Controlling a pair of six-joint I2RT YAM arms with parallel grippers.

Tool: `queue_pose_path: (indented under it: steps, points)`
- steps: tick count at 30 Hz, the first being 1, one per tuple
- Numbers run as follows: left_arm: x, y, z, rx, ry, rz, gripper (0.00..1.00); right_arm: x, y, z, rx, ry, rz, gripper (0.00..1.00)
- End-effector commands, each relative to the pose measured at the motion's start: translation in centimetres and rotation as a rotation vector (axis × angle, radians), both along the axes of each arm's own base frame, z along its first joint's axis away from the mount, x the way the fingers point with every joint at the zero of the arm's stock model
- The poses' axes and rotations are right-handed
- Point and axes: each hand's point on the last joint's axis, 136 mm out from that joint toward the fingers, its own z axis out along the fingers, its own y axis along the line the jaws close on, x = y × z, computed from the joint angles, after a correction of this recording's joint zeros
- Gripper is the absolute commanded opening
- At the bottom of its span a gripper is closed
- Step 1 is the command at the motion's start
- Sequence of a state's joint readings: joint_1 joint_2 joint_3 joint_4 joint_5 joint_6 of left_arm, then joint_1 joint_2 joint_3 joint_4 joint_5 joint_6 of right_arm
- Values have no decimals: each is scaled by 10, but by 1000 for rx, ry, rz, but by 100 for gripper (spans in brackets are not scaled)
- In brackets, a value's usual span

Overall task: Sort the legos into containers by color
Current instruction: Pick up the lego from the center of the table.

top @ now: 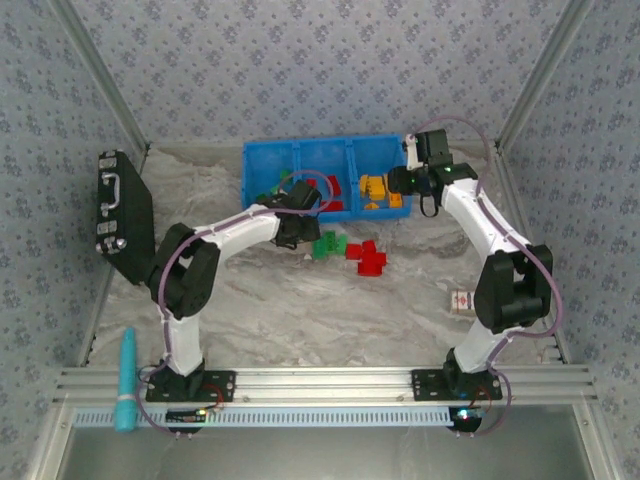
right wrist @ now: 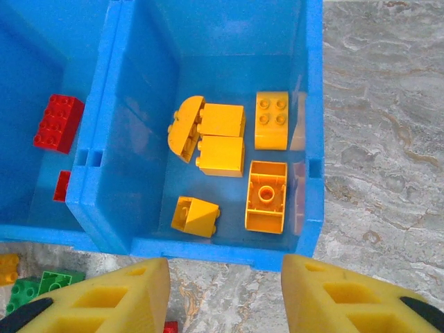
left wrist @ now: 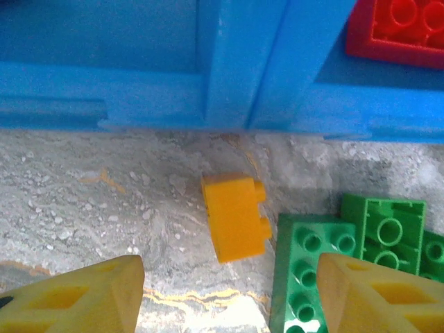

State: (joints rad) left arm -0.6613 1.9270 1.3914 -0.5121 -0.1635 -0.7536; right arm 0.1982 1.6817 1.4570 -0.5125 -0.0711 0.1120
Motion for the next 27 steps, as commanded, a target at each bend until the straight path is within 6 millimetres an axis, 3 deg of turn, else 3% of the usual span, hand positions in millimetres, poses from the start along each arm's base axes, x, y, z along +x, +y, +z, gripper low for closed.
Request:
queue_pose_path:
  steps: [1,6,19,27]
  points:
    - [8,0,-4,28,-4,27,67,-3,-1,14,21,-13,29,48]
    - [14,-4,-11,38,11,33,65,-1,-5,13,37,-9,34,48]
    - [19,0,-26,108,35,23,39,7,-7,-6,76,53,42,48]
    - [6,8,-34,140,85,21,32,13,-3,-8,110,60,51,48]
